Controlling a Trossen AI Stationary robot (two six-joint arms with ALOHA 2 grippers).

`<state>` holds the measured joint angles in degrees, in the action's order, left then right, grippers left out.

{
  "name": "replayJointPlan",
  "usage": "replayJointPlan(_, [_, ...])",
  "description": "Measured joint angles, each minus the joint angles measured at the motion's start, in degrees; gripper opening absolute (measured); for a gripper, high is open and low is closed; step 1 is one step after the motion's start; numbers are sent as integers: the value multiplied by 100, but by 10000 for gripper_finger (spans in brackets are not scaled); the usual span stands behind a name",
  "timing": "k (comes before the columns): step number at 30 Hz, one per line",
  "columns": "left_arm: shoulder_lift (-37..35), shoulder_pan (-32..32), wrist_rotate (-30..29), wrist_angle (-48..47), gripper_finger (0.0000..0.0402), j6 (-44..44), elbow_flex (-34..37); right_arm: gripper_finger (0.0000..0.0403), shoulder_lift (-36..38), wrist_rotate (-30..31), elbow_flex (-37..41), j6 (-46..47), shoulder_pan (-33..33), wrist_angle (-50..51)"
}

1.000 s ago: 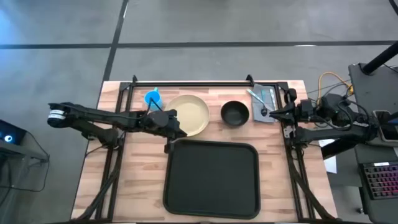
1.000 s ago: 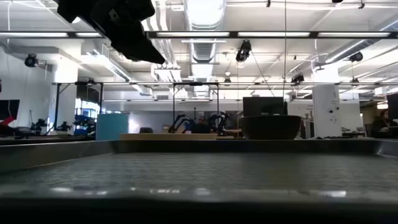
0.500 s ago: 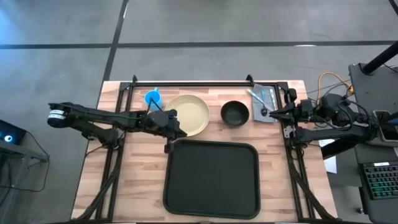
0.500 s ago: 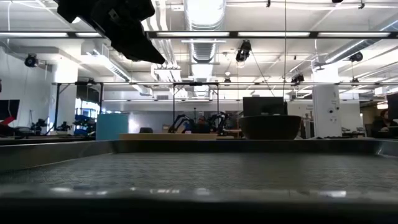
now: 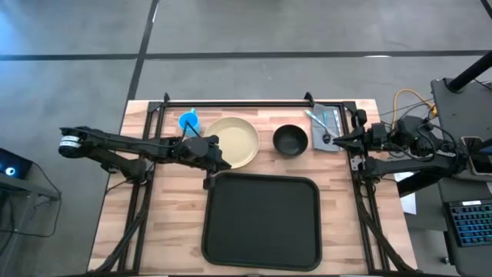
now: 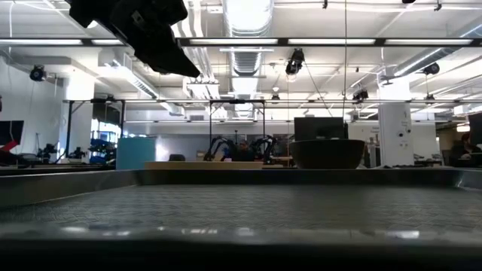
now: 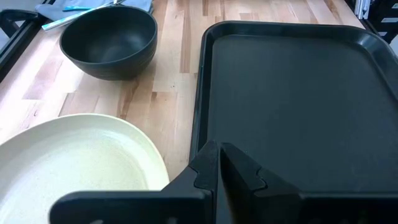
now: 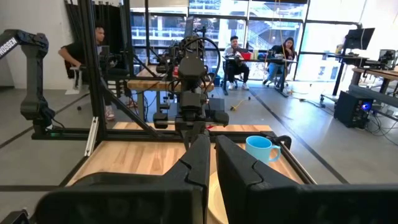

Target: Set up tray

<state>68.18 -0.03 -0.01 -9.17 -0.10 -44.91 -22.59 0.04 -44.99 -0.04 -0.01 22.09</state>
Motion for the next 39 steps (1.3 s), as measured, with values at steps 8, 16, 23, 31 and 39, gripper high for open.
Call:
replayJointPlan(8, [0,0,0,2,0,0,0,18,-2,-1,0,1,-1,0])
replayJointPlan(16, [0,0,0,2,0,-2,0,18,0,1,0,0,-1,0])
replayJointPlan(23, [0,0,0,0,0,-1,0,18,-2,-1,0,-1,-2,0])
replayJointPlan(31, [0,1,0,0,0,-1,0,18,-1,-1,0,2,-1,0])
replayJointPlan(39, [0,1,0,1,0,0,-1,18,-14,-1,0,633,-2,-73])
